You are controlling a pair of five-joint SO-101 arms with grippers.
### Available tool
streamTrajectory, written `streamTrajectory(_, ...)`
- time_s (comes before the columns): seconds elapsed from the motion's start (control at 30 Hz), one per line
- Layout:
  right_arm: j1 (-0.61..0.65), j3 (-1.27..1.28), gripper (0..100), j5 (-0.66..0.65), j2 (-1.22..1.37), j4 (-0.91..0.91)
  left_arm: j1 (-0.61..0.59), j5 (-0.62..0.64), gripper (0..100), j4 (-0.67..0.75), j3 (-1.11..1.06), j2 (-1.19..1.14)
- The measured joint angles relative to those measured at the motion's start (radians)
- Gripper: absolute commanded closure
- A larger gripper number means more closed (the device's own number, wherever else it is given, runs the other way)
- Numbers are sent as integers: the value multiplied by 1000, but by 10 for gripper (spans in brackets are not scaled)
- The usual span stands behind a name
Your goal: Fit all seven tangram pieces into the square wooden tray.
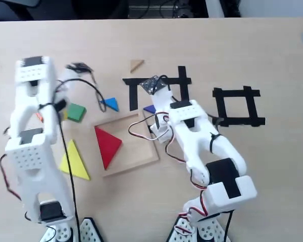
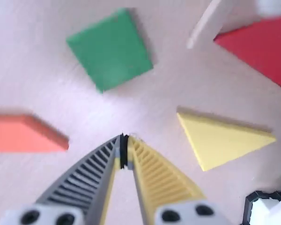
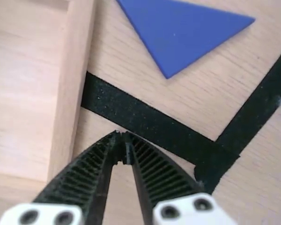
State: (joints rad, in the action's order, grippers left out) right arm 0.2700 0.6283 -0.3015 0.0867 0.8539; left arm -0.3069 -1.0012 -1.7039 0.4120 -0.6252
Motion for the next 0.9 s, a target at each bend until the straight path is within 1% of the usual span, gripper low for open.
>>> streamTrajectory(0.07, 0, 0, 988, 0, 0, 0, -44, -11, 971, -29, 3, 32)
streamTrajectory(0.17, 0, 0, 988, 0, 0, 3, -104, -84, 971, -41, -71, 74)
streamTrajectory(0.33, 0, 0, 988, 0, 0, 18, -198, -222, 971, -41, -356, 150)
streamTrajectory(0.5, 0, 0, 988, 0, 0, 18, -232, -299, 971, -20, -606, 287)
streamTrajectory(0.63, 0, 0, 988, 0, 0, 28, -224, -307, 971, 81, -770, 354)
streamTrajectory(0.73, 0, 0, 988, 0, 0, 31, -170, -308, 971, 130, -885, 367)
streamTrajectory(0.83, 0, 0, 988, 0, 0, 31, -121, -299, 971, 195, -925, 371)
streamTrajectory(0.9, 0, 0, 988, 0, 0, 31, -107, -250, 971, 230, -925, 373)
